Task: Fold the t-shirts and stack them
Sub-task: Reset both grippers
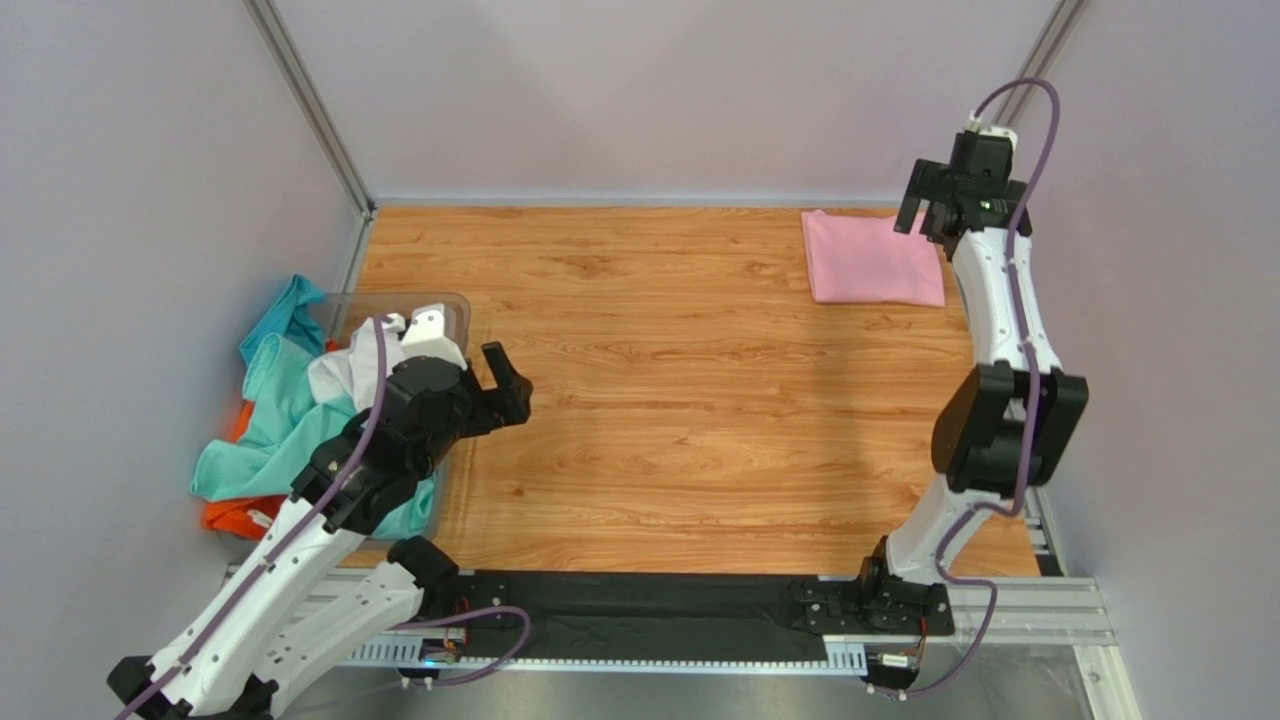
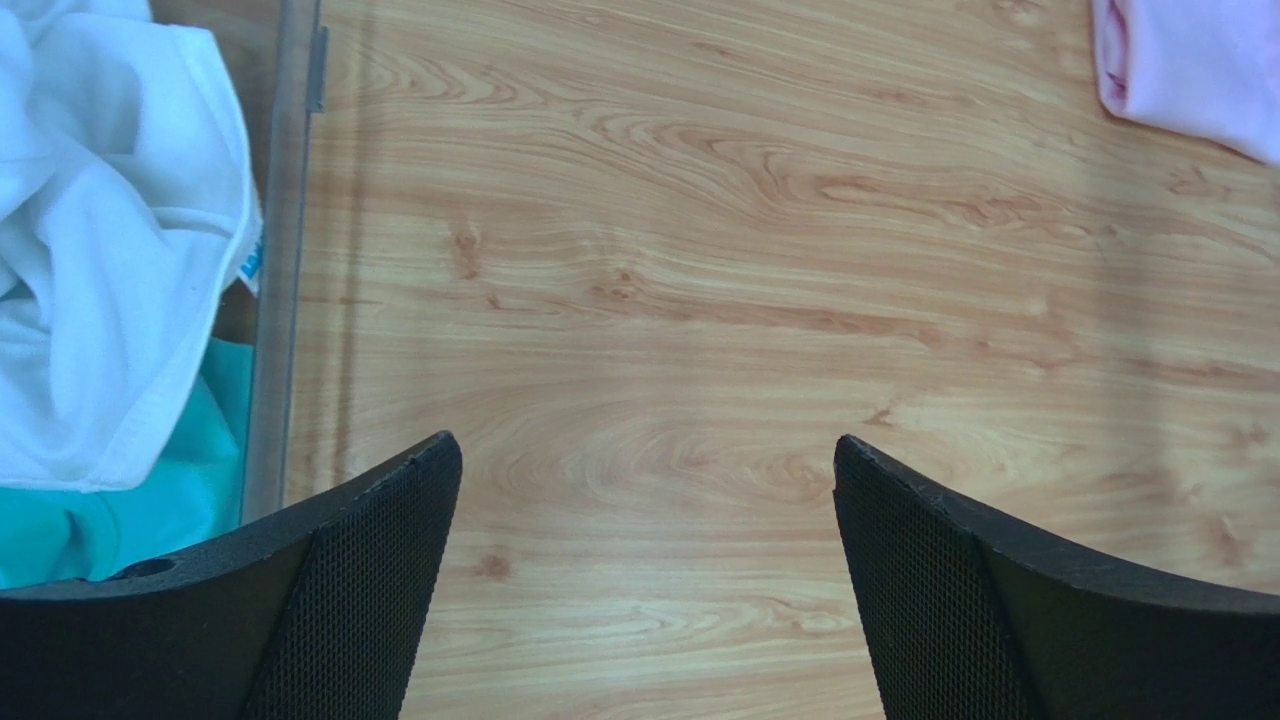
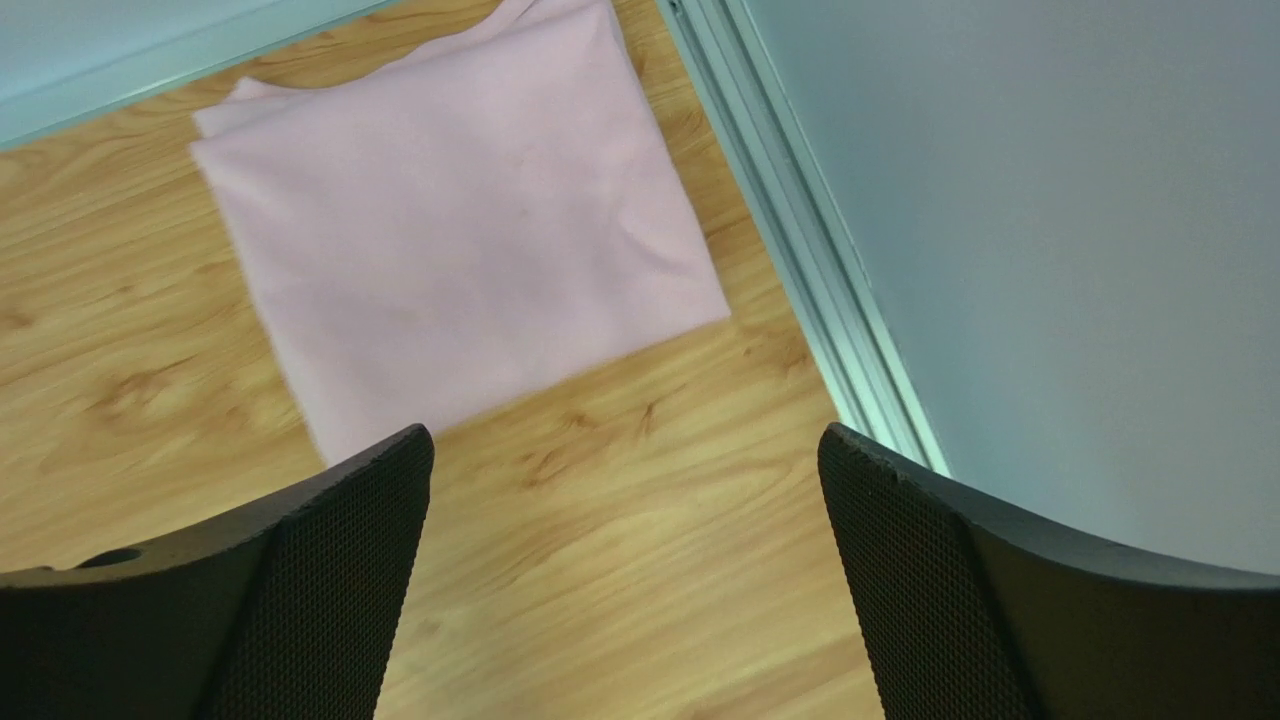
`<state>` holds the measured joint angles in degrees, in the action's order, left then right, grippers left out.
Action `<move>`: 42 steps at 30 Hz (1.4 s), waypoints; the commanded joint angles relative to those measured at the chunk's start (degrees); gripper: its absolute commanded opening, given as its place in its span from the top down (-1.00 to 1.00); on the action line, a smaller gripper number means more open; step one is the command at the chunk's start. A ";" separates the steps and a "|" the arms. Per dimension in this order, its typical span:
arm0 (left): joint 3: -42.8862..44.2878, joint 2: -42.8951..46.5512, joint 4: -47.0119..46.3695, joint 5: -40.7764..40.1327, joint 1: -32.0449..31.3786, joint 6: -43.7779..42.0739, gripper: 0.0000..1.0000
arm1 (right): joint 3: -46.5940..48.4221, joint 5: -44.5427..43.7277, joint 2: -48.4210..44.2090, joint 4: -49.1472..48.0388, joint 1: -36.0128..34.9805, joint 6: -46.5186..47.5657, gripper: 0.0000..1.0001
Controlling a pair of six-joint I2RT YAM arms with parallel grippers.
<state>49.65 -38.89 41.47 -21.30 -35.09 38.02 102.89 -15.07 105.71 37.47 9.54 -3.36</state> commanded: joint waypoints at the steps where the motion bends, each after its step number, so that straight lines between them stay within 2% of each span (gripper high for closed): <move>1: 1.68 1.80 0.80 4.69 0.02 -0.93 -0.99 | -12.49 1.44 -12.41 -0.47 -1.72 -8.49 -1.00; 8: 0.98 2.78 2.29 2.32 0.02 1.53 -0.99 | -33.25 7.86 -32.28 1.64 -3.91 -13.61 -1.00; 12: 0.63 1.28 2.30 1.09 0.11 2.84 -0.99 | -41.62 8.12 -40.38 3.22 -8.65 -14.13 -1.00; 18: -0.87 0.40 2.12 -1.98 0.02 4.17 -0.99 | -54.70 14.18 -50.14 1.64 -9.28 -15.81 -1.00; 22: -2.62 1.27 1.95 -4.10 0.02 4.52 -0.99 | -58.76 16.39 -53.14 -0.11 -9.28 -17.03 -1.00; 31: -5.96 2.86 0.63 -4.89 0.02 5.39 -0.99 | -60.26 15.51 -56.49 -2.14 -9.19 -19.85 -1.00; 42: -6.14 2.25 1.59 -5.95 0.02 6.71 -0.99 | -61.93 15.16 -59.91 -3.28 -9.19 -19.85 -1.00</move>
<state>43.55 -36.49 43.51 -26.06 -35.11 43.53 41.85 0.49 47.62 36.95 0.19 -22.70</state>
